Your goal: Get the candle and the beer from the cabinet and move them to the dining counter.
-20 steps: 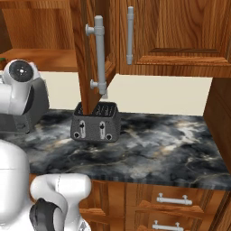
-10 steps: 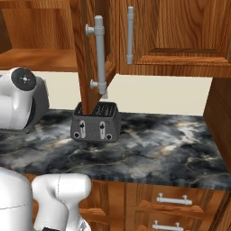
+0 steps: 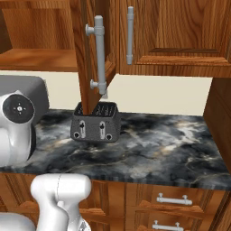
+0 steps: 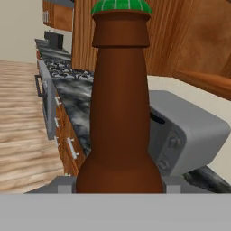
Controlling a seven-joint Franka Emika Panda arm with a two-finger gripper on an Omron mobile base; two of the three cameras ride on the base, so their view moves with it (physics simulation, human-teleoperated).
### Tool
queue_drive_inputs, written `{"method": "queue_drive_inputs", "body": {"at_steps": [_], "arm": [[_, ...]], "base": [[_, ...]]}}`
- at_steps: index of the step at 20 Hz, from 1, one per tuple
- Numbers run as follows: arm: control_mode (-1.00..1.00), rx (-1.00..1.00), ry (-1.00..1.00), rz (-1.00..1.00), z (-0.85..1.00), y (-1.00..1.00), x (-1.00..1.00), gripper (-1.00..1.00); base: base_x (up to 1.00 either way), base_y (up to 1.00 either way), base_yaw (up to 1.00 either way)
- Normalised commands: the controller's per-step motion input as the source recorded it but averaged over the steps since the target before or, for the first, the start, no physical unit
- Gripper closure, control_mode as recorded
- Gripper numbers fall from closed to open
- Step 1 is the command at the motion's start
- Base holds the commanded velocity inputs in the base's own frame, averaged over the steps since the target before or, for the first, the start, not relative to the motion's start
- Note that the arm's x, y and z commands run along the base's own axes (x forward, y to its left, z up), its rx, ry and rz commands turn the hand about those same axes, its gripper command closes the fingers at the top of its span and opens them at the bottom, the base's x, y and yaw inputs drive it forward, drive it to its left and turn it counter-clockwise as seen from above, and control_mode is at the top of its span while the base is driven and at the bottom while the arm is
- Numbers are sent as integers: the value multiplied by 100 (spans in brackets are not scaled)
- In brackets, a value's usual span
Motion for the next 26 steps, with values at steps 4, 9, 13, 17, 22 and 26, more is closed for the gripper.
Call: {"method": "queue_drive_inputs", "body": {"at_steps": [4, 9, 13, 17, 22, 26], "arm": [[-100, 0, 0, 0, 0, 0, -2, 100], [-100, 0, 0, 0, -7, -1, 0, 100], [-100, 0, 0, 0, -22, -4, -9, 100], [100, 0, 0, 0, 0, 0, 0, 100], [100, 0, 0, 0, 0, 0, 0, 100], [100, 0, 0, 0, 0, 0, 0, 100]], "base": [[0, 0, 0], [0, 0, 0], [0, 0, 0], [-4, -18, 0], [0, -19, 2], [-46, -23, 3]]}}
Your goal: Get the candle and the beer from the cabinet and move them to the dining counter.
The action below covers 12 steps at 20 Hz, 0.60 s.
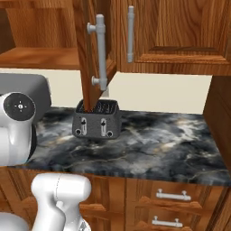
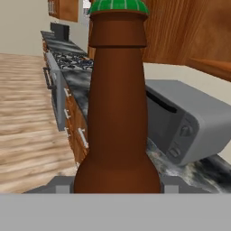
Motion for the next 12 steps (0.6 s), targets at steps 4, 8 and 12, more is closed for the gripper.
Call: {"method": "queue_drive_inputs", "body": {"at_steps": [4, 8, 12], "arm": [[100, 0, 0, 0, 0, 0, 0, 100], [100, 0, 0, 0, 0, 0, 0, 100], [100, 0, 0, 0, 0, 0, 0, 100]], "base": [[-74, -4, 1], [-72, 0, 3], [-56, 31, 11]]}}
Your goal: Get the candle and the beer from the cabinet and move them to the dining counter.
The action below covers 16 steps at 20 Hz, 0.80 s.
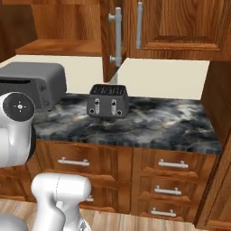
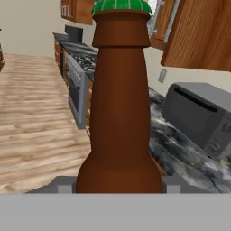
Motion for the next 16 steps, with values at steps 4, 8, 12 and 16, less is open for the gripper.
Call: {"method": "queue_drive_inputs", "body": {"at_steps": [4, 8, 12, 16], "arm": [[100, 0, 0, 0, 0, 0, 0, 100], [100, 0, 0, 0, 0, 0, 0, 100], [100, 0, 0, 0, 0, 0, 0, 100], [100, 0, 0, 0, 0, 0, 0, 100]], "base": [[-32, 77, 24], [-27, 85, 27], [-47, 64, 25], [-62, 51, 22]]}}
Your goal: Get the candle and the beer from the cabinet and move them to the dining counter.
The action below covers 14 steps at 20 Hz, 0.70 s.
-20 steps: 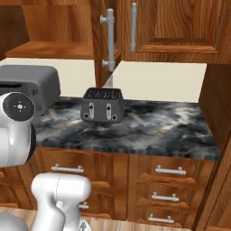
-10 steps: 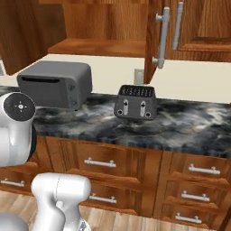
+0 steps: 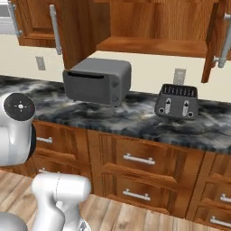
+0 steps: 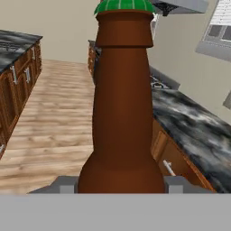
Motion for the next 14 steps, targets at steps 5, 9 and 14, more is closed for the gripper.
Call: {"method": "queue_drive_inputs", "body": {"at_steps": [5, 9, 14], "arm": [[100, 0, 0, 0, 0, 0, 0, 100], [100, 0, 0, 0, 0, 0, 0, 100], [100, 0, 0, 0, 0, 0, 0, 100]], "base": [[-23, 82, 21], [0, 100, 22], [0, 100, 30]]}}
